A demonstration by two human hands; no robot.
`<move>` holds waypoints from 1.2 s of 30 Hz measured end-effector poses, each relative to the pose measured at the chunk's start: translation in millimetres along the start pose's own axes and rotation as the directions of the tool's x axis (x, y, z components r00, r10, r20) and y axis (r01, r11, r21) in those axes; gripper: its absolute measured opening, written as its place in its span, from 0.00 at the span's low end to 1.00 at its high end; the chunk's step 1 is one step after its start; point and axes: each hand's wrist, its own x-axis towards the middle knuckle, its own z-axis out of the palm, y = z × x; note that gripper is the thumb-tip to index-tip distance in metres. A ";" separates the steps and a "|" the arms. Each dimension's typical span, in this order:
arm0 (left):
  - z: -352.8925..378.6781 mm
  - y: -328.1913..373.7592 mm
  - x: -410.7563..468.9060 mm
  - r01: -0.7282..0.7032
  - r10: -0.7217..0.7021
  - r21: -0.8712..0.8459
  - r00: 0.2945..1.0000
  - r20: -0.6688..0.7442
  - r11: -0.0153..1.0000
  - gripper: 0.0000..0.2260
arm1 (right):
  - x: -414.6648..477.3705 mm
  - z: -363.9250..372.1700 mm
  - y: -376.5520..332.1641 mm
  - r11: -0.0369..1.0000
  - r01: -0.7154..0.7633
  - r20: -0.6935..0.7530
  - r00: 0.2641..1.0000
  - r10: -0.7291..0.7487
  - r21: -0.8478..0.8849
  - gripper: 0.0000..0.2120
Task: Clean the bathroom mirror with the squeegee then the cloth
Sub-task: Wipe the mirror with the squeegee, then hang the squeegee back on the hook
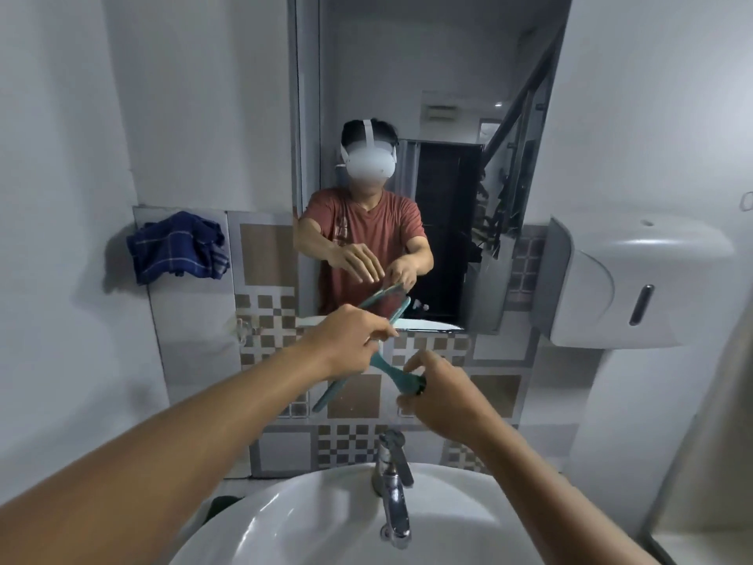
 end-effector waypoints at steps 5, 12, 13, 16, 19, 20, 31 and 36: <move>4.7 17.9 -16.1 0.005 -0.003 -0.025 0.998 0.061 1.000 0.11 | -3.7 -45.7 -8.2 0.997 0.045 0.065 0.997 -0.041 -0.070 0.16; -8.1 37.5 -24.3 0.025 -0.023 -0.079 0.999 0.029 0.997 0.08 | -8.7 -89.6 -30.7 0.992 0.127 0.071 0.989 -0.128 0.016 0.17; -8.9 38.1 -25.6 0.042 -0.039 -0.102 0.999 0.030 0.994 0.08 | -9.4 -95.5 -33.4 0.990 0.133 0.056 0.989 -0.136 0.055 0.17; -11.6 35.8 -30.4 0.095 -0.098 -0.168 0.995 -0.009 0.981 0.07 | -10.5 -105.1 -39.0 0.969 0.168 0.008 0.985 -0.172 0.184 0.16; -15.4 31.0 -35.6 0.155 -0.166 -0.262 0.986 -0.022 0.952 0.07 | -10.2 -102.0 -42.3 0.929 0.217 -0.060 0.976 -0.208 0.300 0.18; -17.5 29.8 -37.8 0.171 -0.188 -0.293 0.982 -0.031 0.941 0.07 | -8.9 -98.6 -43.3 0.917 0.230 -0.085 0.973 -0.214 0.326 0.19; -36.2 15.5 -67.0 0.209 -0.353 -0.502 0.912 -0.210 0.839 0.08 | 22.8 -48.2 -80.0 0.818 0.367 -0.202 0.930 -0.308 0.443 0.27; -41.7 -7.3 -84.1 0.182 -0.429 -0.572 0.840 -0.333 0.800 0.15 | 37.1 -15.0 -99.2 0.798 0.413 -0.203 0.911 -0.360 0.440 0.27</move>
